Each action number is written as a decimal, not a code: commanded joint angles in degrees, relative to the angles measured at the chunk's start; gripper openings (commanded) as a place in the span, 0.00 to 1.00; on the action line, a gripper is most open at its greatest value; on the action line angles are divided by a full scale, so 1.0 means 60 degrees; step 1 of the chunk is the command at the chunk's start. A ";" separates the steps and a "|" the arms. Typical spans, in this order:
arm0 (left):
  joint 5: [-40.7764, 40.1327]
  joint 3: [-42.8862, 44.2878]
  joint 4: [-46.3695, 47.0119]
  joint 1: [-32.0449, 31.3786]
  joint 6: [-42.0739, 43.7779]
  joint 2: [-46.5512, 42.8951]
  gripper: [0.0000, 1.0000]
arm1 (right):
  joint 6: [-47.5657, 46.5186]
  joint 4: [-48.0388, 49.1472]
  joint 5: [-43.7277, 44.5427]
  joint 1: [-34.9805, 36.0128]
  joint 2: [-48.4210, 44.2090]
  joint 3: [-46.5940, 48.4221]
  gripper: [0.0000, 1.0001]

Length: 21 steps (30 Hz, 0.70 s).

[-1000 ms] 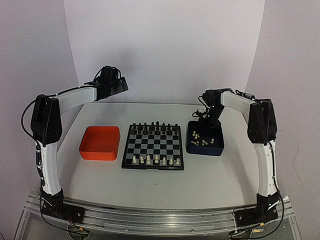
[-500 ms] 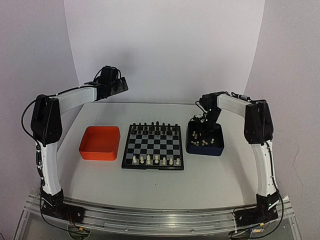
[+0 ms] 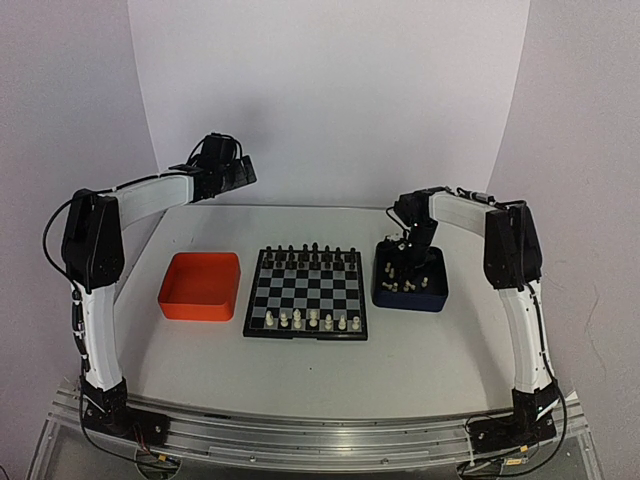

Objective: Set up the chess pieces on the board
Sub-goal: Pick up the chess piece from the storage box.

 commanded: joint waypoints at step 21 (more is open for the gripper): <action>0.0335 -0.0042 -0.0249 0.0031 -0.0247 -0.0295 1.00 | 0.0459 -0.0087 0.0272 0.0011 0.0482 0.0644 0.24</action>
